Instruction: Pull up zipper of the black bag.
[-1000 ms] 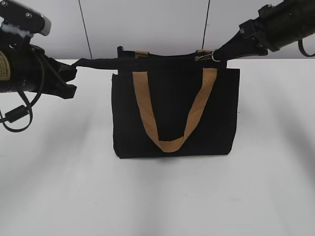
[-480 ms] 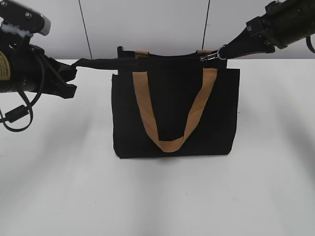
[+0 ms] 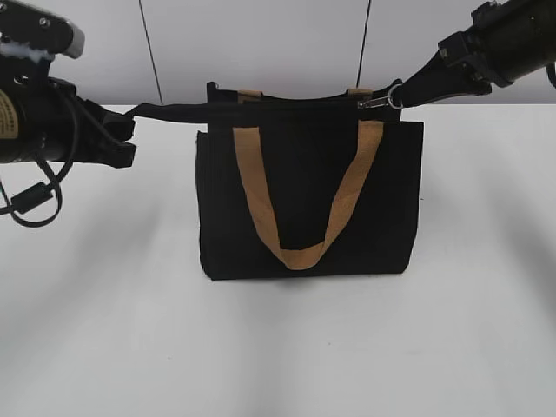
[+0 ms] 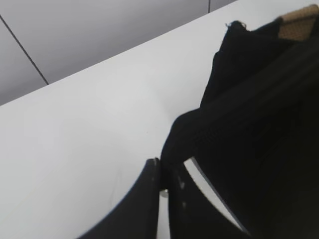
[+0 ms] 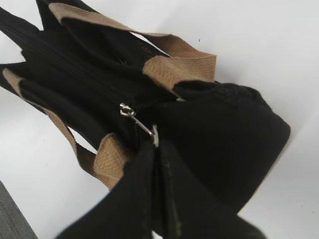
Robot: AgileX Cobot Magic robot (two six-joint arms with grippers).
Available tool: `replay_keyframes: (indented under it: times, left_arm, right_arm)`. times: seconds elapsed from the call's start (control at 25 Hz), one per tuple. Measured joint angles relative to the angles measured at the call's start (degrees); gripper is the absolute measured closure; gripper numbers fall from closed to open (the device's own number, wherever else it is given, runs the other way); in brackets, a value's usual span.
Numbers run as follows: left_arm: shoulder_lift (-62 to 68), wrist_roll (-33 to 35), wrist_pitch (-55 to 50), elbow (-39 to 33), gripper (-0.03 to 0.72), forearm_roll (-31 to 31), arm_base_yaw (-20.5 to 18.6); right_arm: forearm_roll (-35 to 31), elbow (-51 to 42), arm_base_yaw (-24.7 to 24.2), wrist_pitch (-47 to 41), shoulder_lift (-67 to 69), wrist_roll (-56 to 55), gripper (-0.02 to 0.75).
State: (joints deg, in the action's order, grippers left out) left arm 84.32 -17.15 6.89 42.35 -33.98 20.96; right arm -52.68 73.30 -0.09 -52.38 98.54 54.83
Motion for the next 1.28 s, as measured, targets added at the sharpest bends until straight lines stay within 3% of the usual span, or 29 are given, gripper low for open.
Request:
replay_keyframes:
  times: [0.12, 0.24, 0.36, 0.48, 0.6, 0.92, 1.28]
  left_arm:
    - [0.00, 0.00, 0.00, 0.00, 0.683, 4.42, 0.00]
    - [0.00, 0.00, -0.38, 0.00, 0.659, 9.24, 0.00]
    - [-0.06, 0.00, -1.10, 0.00, 0.513, 12.37, 0.00]
    - [-0.96, -0.15, -3.23, 0.00, 0.353, 13.10, 0.74]
    - [-2.97, -0.19, -6.36, 0.00, 0.302, 14.54, 2.91]
    - [-11.96, -0.19, -23.81, 0.00, 0.295, 27.22, 4.14]
    - [-27.92, 1.47, -43.68, 0.00, 0.295, 28.49, 4.31]
  right_arm:
    - [-0.06, 0.00, 0.00, -0.87, 0.00, -0.39, 0.726]
    - [0.00, 0.00, 0.00, -1.13, 0.00, -1.92, 0.631]
    - [0.00, 0.00, 0.00, -1.17, -0.11, -2.77, 0.455]
    - [0.93, 0.00, 0.80, -1.24, -1.27, -3.16, 0.376]
    - [4.20, 0.00, 3.11, -1.12, -3.16, -3.86, 0.356]
    - [18.79, -0.15, 8.79, 0.87, -7.81, -15.68, 0.354]
    - [20.95, -16.11, 10.48, 4.65, -22.51, -18.46, 0.354]
